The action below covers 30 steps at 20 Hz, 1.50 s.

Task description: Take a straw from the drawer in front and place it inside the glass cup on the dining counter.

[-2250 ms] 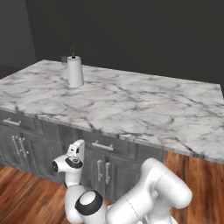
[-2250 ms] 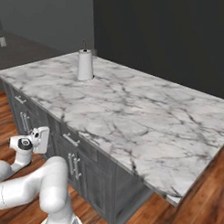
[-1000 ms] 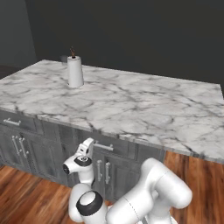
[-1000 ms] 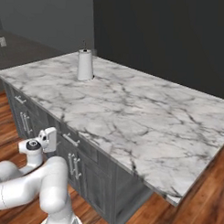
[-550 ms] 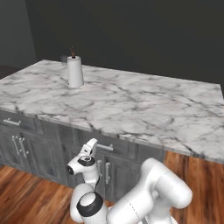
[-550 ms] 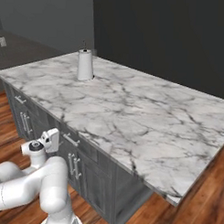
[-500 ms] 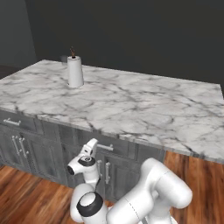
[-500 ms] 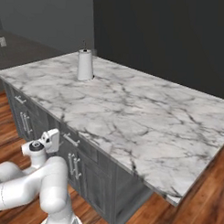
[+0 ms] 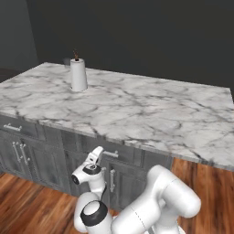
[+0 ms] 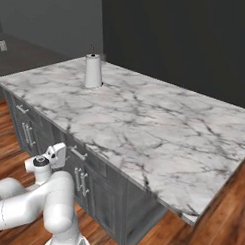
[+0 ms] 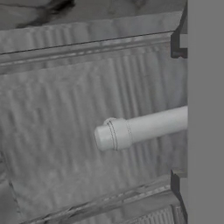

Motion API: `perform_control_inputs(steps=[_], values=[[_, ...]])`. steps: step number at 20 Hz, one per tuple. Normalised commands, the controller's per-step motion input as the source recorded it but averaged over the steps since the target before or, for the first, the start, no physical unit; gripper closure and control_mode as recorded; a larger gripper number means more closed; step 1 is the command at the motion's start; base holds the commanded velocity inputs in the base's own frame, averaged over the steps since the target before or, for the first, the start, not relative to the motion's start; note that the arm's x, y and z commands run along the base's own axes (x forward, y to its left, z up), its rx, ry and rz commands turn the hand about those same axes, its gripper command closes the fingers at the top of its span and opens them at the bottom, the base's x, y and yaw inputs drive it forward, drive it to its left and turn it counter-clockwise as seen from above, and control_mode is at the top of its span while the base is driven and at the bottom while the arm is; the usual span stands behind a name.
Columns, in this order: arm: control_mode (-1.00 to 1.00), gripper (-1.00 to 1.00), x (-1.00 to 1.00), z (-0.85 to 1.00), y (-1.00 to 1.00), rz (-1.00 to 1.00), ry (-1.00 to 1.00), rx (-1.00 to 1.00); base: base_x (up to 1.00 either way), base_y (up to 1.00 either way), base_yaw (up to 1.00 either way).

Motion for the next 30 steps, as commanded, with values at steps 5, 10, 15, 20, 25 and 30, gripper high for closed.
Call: perform_control_inputs(steps=[5,10,15,20,25,30], values=[[-1.00,-1.00,0.01,-0.20,0.00,0.00,-0.04,0.00,0.00,0.00,0.00],[-1.00,-1.00,0.05,-0.18,0.00,0.00,-0.05,0.00,0.00,0.00,0.00],[-1.00,-1.00,0.10,-0.15,-0.01,0.00,-0.05,-0.01,0.00,0.00,0.00],[-1.00,-1.00,0.15,-0.22,-0.04,0.00,-0.05,-0.03,0.00,0.00,0.00],[-1.00,-1.00,0.14,-0.27,-0.08,0.00,-0.04,-0.03,0.00,0.00,0.00],[-1.00,-1.00,0.12,-0.33,-0.08,0.00,-0.03,-0.05,0.00,0.00,0.00]])
